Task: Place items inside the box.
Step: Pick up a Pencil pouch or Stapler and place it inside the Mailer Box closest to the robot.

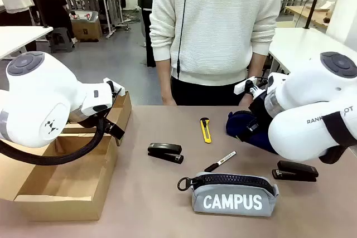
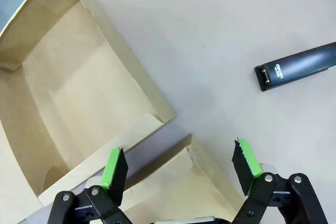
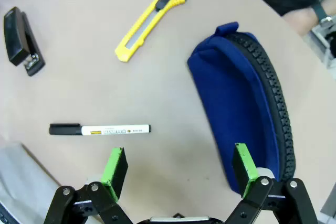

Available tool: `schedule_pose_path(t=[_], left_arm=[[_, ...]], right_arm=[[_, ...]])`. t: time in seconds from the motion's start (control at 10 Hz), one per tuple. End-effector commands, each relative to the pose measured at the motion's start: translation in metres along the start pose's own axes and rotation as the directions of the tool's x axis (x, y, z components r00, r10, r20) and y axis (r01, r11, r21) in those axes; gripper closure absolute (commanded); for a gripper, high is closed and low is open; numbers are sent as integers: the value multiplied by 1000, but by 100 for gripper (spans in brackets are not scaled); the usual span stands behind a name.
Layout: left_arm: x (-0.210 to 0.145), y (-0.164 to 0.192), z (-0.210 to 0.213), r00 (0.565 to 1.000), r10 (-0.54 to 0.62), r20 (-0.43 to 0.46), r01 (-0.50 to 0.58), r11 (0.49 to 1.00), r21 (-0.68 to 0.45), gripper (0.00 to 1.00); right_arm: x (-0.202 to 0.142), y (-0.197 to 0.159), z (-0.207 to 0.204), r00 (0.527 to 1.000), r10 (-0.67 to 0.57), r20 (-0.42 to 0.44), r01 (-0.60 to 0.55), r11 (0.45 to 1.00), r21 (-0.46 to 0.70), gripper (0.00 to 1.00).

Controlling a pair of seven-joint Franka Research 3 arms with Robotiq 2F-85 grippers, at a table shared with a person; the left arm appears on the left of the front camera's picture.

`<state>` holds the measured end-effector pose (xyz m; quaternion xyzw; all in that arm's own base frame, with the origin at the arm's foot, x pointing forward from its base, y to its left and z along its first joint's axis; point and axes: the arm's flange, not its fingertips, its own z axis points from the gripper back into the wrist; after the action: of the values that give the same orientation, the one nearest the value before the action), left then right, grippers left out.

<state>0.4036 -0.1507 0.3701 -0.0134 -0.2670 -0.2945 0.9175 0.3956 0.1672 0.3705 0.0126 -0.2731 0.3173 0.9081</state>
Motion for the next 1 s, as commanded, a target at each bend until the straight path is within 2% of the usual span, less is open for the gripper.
schedule_pose_path(t=[0.0,0.9], left_arm=[[0,0,0,1000,0,0,0,1000,0,0],[0,0,0,1000,0,0,0,1000,0,0]], right_arm=[[0,0,0,1000,0,0,0,1000,0,0],[0,0,0,1000,0,0,0,1000,0,0]])
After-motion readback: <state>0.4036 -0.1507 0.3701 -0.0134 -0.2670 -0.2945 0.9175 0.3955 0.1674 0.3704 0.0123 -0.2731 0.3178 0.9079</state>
